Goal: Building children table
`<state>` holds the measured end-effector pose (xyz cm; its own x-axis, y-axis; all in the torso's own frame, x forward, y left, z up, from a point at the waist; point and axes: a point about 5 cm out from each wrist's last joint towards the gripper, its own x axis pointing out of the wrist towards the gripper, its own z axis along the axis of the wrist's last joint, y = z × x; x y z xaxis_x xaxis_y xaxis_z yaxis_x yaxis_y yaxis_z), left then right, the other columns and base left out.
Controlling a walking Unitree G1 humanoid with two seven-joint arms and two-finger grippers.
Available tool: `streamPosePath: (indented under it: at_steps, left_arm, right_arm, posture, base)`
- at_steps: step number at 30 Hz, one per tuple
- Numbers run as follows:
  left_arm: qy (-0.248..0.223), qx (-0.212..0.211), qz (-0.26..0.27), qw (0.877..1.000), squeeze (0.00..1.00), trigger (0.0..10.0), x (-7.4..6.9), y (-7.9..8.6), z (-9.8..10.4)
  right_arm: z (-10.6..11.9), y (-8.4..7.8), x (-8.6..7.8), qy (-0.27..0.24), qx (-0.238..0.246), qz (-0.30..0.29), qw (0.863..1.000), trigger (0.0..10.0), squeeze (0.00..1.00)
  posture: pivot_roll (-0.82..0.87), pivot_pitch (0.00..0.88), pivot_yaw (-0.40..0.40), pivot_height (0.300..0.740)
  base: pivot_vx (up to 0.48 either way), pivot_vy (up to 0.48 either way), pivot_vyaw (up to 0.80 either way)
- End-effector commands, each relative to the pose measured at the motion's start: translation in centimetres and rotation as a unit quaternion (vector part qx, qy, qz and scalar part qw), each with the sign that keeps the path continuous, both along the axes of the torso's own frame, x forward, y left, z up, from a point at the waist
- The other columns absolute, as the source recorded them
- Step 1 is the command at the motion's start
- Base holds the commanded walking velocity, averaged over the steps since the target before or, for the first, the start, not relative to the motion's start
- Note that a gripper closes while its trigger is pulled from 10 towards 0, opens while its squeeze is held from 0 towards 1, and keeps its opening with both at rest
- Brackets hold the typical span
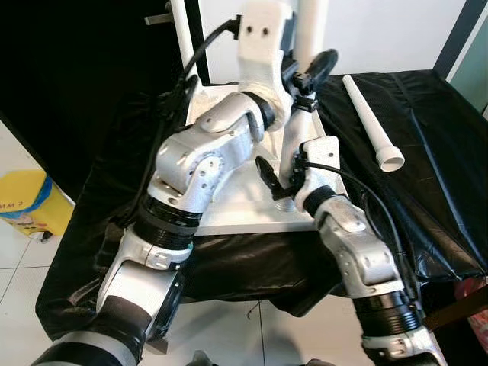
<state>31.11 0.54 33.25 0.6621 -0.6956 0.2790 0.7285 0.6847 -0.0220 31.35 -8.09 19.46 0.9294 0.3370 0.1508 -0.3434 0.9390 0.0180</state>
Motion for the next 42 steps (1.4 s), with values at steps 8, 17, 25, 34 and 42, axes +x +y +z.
streamPosePath:
  at_steps: [8, 17, 25, 34, 42]
  left_arm:
    - [-0.019, 0.006, 0.02, 1.0, 0.0, 10.0, -0.1, -0.7, 0.8]
    - [-0.022, 0.006, 0.03, 0.999, 0.0, 10.0, 0.0, -0.8, 1.0]
    - [-0.023, 0.008, 0.025, 0.999, 0.0, 10.0, -0.2, -1.3, 1.0]
    - [-0.026, 0.008, 0.025, 0.999, 0.0, 10.0, -0.3, -1.4, 1.1]
    - [-0.027, 0.008, 0.018, 0.999, 0.0, 10.0, -0.4, -1.5, 1.0]
  right_arm:
    - [-0.3, 0.5, 1.0, 0.013, -0.007, -0.063, 0.998, 10.0, 0.0]
    - [0.3, 2.3, 1.1, 0.006, -0.002, -0.06, 0.998, 10.0, 0.0]
    - [0.7, 2.6, 1.2, -0.004, -0.005, -0.064, 0.998, 0.0, 0.0]
    - [0.4, 2.7, 1.3, 0.002, -0.008, -0.066, 0.998, 0.0, 0.0]
    - [0.2, 2.7, 1.3, 0.006, -0.005, -0.07, 0.998, 5.2, 0.0]
  posture:
    - [-0.03, 0.084, 0.062, 0.74]
    - [-0.03, 0.092, 0.067, 0.74]
    - [-0.04, 0.095, 0.067, 0.74]
    - [-0.03, 0.101, 0.069, 0.74]
    - [-0.04, 0.105, 0.069, 0.74]
  base:
    - [0.0, 0.0, 0.0]
    - [0.0, 0.0, 0.0]
    - [0.0, 0.0, 0.0]
    - [0.0, 0.0, 0.0]
    - [0.0, 0.0, 0.0]
